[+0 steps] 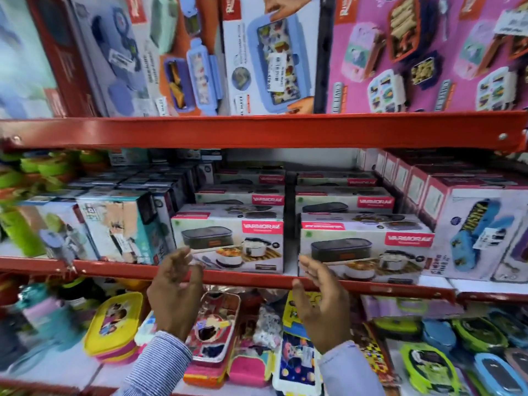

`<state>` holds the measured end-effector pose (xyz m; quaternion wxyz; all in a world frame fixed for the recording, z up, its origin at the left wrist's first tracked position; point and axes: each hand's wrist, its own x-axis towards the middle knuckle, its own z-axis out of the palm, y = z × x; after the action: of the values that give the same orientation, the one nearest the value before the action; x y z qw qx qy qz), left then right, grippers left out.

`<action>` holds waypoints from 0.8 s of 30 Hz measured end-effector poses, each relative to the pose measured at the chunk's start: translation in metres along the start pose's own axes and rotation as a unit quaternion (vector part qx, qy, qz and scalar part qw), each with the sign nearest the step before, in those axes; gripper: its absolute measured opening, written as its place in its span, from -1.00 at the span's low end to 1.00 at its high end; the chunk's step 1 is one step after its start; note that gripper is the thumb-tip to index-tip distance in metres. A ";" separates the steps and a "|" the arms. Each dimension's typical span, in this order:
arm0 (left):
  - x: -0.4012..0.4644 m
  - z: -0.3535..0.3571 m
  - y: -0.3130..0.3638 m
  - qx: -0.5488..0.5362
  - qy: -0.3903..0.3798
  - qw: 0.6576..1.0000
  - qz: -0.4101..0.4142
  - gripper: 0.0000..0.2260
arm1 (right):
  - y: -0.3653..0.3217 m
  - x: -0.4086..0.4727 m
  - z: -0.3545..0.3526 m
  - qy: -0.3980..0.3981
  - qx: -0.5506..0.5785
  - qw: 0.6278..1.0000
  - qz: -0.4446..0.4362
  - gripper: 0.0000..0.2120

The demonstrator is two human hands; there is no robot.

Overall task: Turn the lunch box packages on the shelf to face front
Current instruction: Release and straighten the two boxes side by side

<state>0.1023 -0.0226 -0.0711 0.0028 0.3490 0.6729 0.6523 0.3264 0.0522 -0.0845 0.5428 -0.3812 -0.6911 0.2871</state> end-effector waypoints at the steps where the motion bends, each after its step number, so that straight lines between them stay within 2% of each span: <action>1: 0.012 -0.009 -0.011 0.015 -0.018 1.000 -0.009 -0.64 | -0.004 0.002 0.018 -0.011 -0.004 1.000 0.010 -0.55; 4: 0.038 -0.023 -0.032 0.055 -0.088 0.995 -0.013 -0.43 | -0.010 0.009 0.053 -0.001 -0.048 0.997 0.055 -0.42; 8: 0.062 -0.025 -0.045 0.102 -0.140 0.985 0.015 -0.32 | -0.015 0.015 0.073 0.020 -0.108 0.988 0.109 -0.33; 13: 0.077 -0.020 -0.050 0.095 -0.192 0.976 0.030 -0.32 | -0.017 0.023 0.081 0.001 -0.152 0.978 0.143 -0.34; 24: 0.075 -0.029 -0.052 0.082 -0.183 0.979 0.039 -0.38 | -0.017 0.016 0.078 0.007 -0.151 0.975 0.162 -0.38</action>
<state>0.0079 -0.0080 -0.0785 0.0722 0.4876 0.6982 0.5192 0.2452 0.0576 -0.0809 0.4296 -0.5677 -0.6521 0.2606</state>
